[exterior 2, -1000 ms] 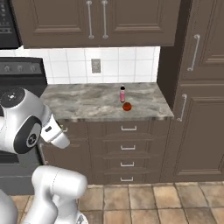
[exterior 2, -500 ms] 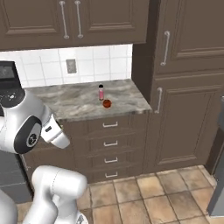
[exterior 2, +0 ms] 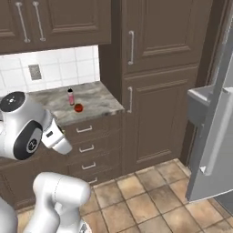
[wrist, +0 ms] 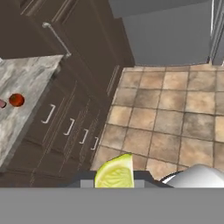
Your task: Place the lemon wedge and tomato inside the fridge drawer. Close the drawer after placing the vegetables.
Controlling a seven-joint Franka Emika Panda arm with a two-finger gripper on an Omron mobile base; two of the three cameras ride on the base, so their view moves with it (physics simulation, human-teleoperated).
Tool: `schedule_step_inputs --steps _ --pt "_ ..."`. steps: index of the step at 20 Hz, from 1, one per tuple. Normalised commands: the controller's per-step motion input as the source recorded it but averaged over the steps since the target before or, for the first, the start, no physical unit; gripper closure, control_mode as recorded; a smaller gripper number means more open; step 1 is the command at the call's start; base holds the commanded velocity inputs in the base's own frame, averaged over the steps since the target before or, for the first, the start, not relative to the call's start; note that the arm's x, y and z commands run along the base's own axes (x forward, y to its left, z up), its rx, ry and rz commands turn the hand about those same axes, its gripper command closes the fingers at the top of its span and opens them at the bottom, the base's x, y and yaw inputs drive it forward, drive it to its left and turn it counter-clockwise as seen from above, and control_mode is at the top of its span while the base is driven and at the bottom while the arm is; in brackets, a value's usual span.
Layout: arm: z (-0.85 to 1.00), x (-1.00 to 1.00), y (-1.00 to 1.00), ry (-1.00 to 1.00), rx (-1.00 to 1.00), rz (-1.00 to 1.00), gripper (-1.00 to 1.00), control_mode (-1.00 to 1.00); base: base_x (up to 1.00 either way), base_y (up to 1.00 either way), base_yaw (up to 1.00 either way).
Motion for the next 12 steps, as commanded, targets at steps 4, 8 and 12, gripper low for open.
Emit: schedule_step_inputs --steps 4,8,12 --pt "0.00 0.00 0.00 0.00 0.00 0.00 1.00 1.00 0.80 -0.36 -0.38" --pt "0.00 0.00 0.00 0.00 0.00 0.00 1.00 1.00 1.00 -0.32 -0.35" --pt "0.00 0.00 0.00 0.00 0.00 0.00 1.00 1.00 0.74 -0.08 -0.34"
